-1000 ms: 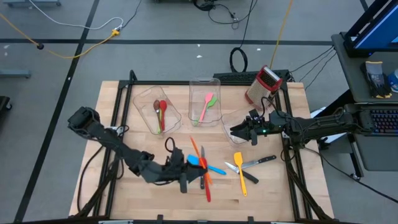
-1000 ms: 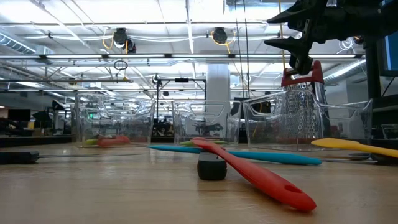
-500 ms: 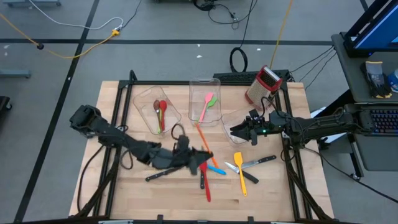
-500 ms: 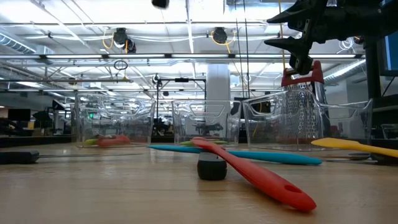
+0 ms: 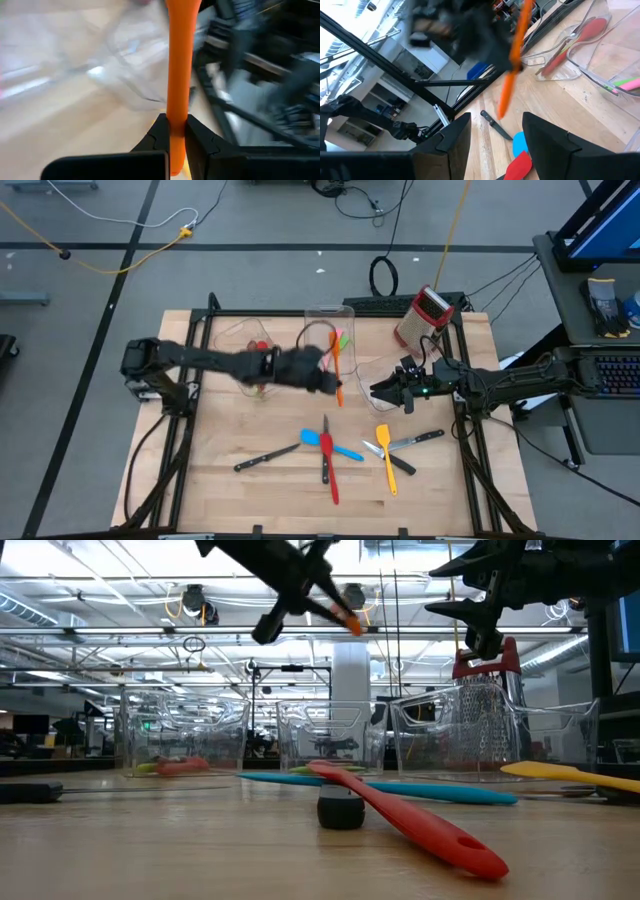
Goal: Pick & Place Kitchen Items
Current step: Put the orange spatula into the middle bin
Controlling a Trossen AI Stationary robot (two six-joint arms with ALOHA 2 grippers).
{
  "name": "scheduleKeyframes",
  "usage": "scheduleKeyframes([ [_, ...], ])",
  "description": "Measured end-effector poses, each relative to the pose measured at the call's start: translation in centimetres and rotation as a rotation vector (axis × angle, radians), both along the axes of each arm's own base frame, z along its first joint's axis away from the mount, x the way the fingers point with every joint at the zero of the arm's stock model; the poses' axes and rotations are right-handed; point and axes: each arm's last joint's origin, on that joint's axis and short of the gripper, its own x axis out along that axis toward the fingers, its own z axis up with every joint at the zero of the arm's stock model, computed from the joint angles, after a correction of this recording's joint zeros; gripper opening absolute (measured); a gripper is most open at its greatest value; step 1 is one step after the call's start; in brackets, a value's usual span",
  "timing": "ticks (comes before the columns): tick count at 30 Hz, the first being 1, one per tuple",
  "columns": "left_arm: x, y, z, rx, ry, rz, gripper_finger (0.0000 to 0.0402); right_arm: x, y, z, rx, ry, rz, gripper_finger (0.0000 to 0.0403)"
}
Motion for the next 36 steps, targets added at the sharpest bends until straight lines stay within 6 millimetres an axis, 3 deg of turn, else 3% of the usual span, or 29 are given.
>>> scheduleKeyframes([
  [8, -1.6, 7.6, 2.8, 0.081, 0.158, 0.052, 0.0017, 0.0, -0.1, 0.0, -0.003, 0.000, -0.029, 0.0171],
  [13, -1.8, 10.9, 2.3, 0.106, 0.165, 0.051, 0.0017, 0.0, -0.2, 0.0, -0.006, 0.000, -0.053, 0.0171],
  [30, 0.6, 15.9, -5.7, 0.047, 0.260, -0.072, 0.0017, 0.0, -0.2, -0.2, -0.052, 0.016, -0.047, 0.0171],
  [36, 2.1, 16.3, -6.5, 0.077, 0.283, -0.163, 0.0017, 0.0, -0.2, -0.2, -0.050, 0.023, -0.048, 0.0171],
])
